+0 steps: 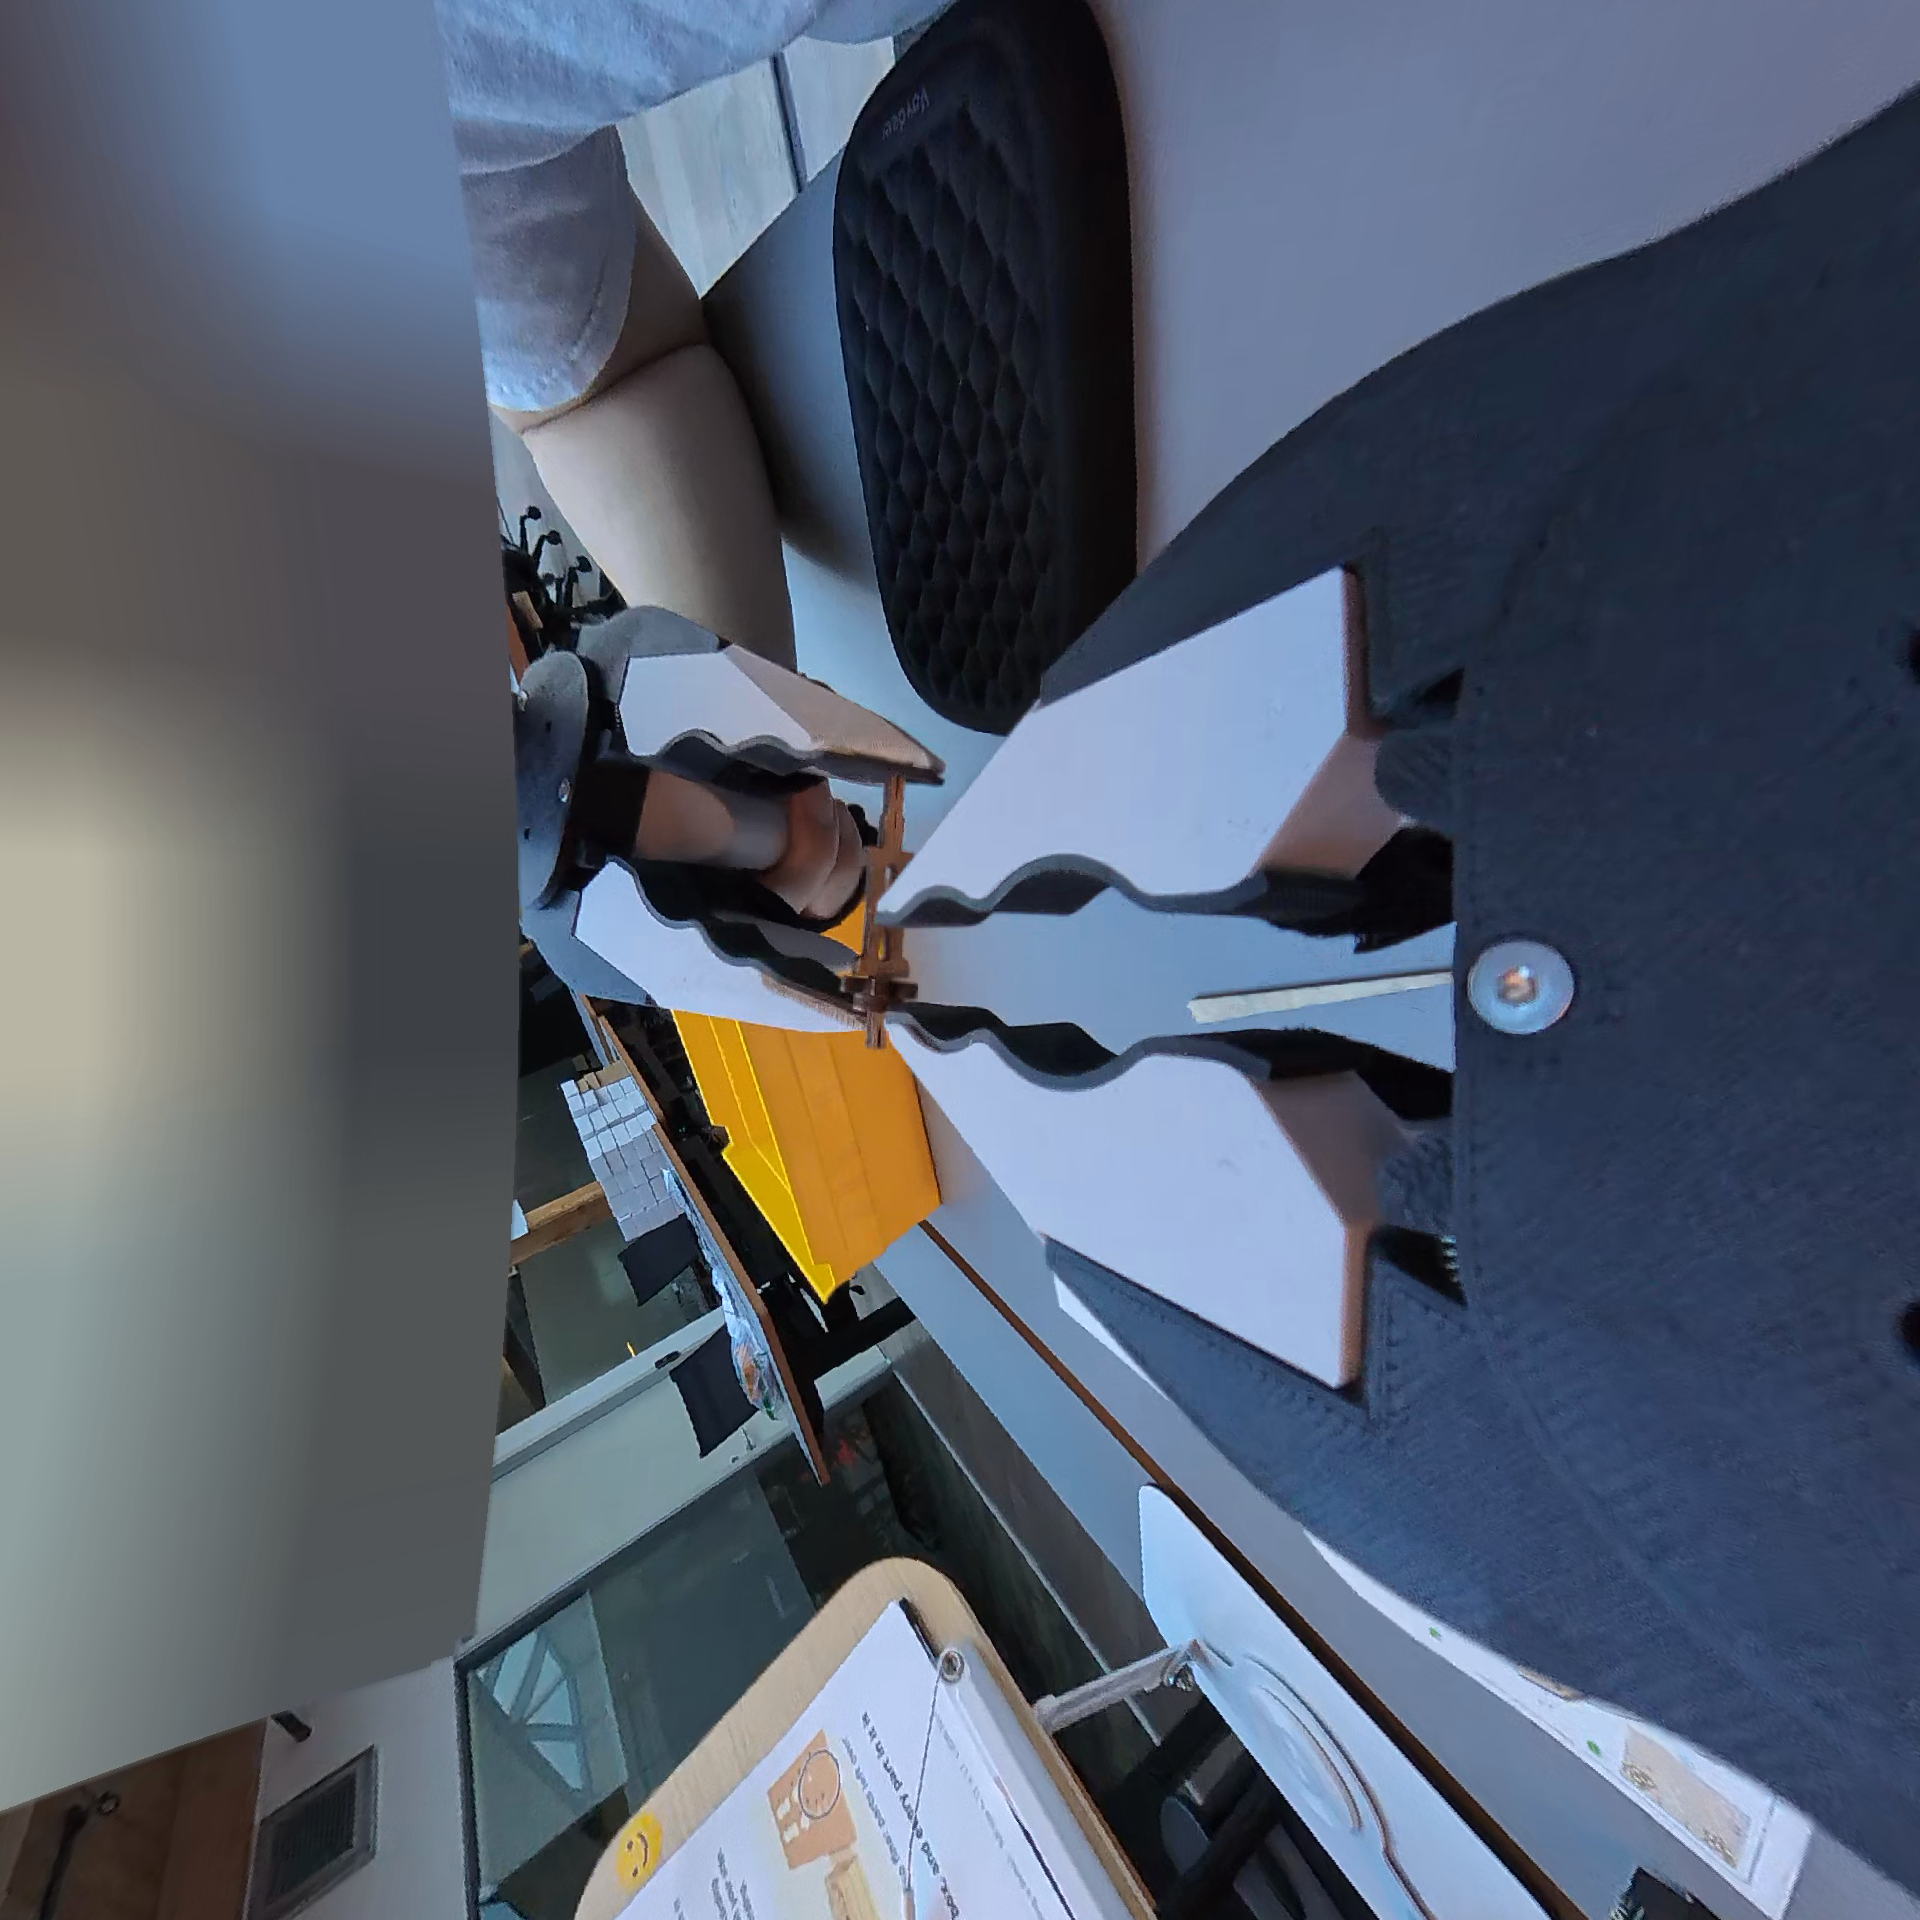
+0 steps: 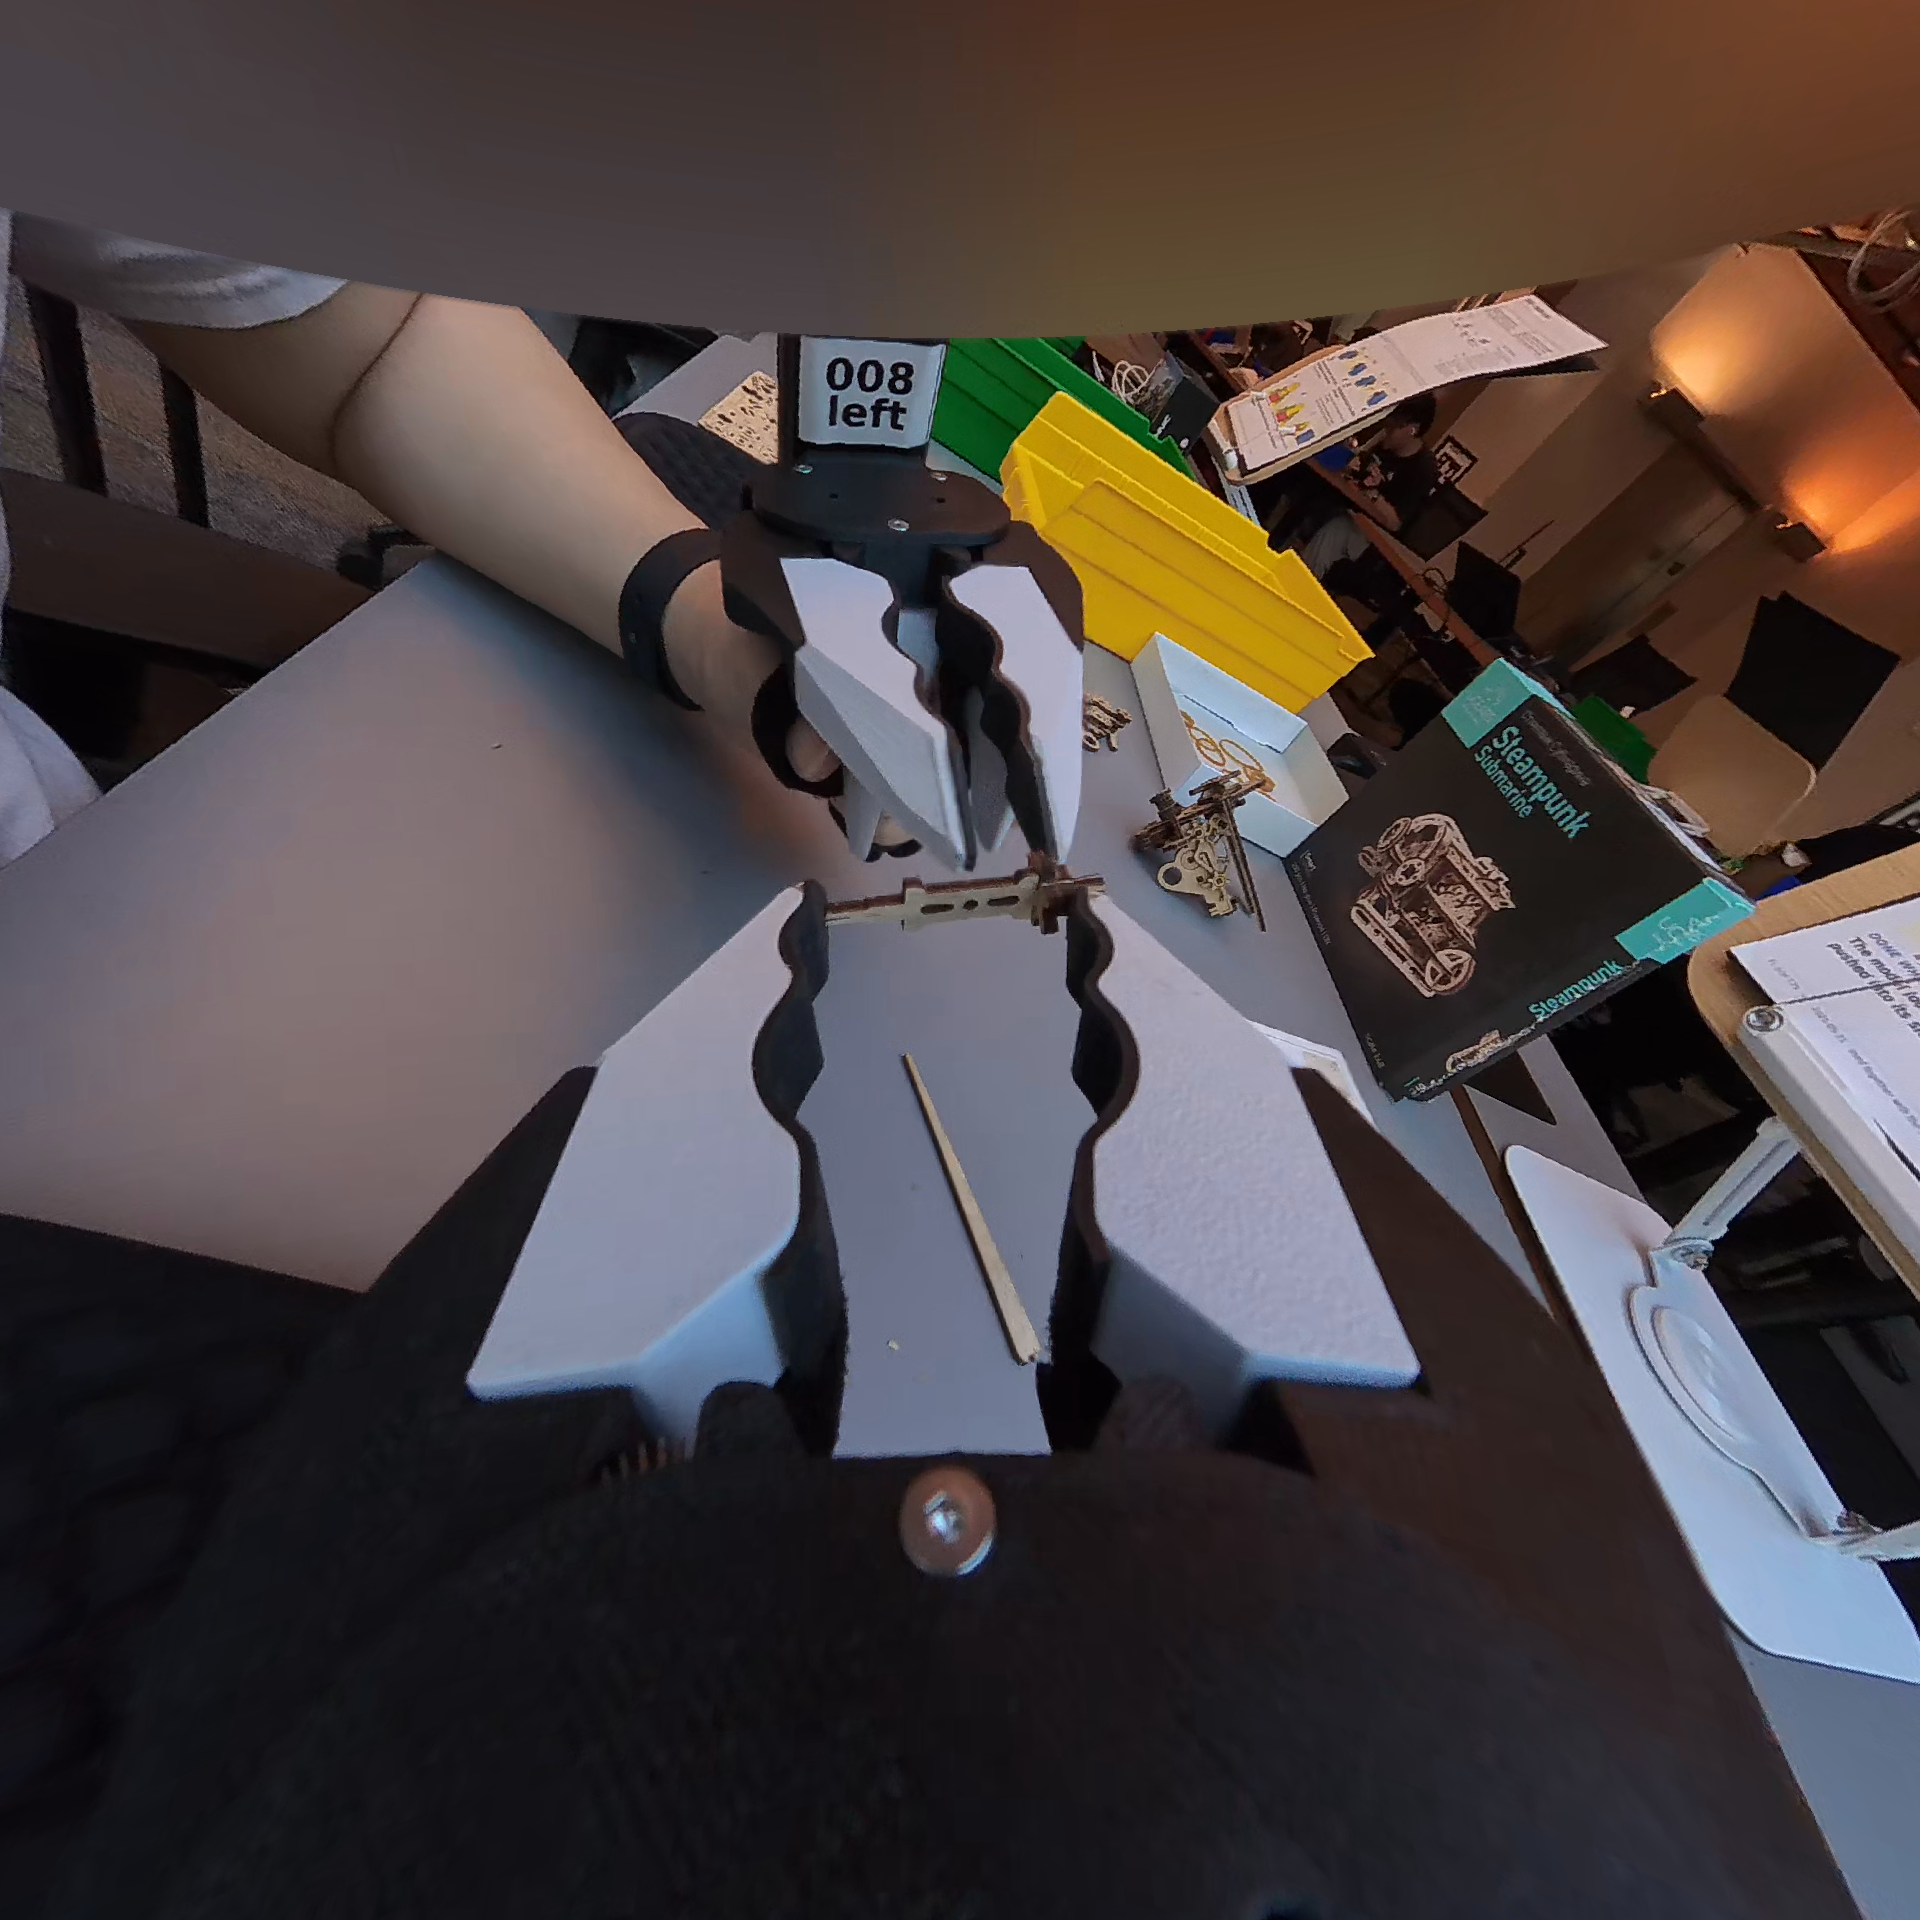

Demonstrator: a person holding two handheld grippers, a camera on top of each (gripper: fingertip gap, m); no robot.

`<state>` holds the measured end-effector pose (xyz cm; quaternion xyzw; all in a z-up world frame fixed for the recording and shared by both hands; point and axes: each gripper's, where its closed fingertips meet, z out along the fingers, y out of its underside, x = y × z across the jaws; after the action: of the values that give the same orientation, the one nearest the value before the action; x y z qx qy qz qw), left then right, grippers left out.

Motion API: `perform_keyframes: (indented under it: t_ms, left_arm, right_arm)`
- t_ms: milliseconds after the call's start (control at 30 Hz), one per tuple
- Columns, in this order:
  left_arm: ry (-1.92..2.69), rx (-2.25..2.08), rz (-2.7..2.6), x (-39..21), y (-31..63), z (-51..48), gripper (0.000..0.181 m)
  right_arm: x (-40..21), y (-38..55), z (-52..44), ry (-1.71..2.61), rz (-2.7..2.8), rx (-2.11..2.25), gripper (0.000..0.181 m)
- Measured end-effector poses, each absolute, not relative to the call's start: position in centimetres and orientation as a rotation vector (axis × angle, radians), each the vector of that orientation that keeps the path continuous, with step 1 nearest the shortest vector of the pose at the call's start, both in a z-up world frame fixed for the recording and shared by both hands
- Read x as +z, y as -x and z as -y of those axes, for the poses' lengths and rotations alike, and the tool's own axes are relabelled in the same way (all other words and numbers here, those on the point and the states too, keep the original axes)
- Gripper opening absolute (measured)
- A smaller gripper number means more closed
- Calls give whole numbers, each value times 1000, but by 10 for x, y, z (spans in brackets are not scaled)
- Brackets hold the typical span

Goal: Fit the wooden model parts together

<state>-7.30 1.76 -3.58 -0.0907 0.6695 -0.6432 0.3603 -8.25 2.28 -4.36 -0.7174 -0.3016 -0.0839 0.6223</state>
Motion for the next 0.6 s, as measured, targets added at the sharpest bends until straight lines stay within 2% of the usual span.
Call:
perform_keyframes:
  t_ms: [600]
  left_arm:
    - [185, -1556, -1709, -35, 75, -15, 1]
  right_arm:
    - [-43, 87, -19, 1609, 705, -126, 45]
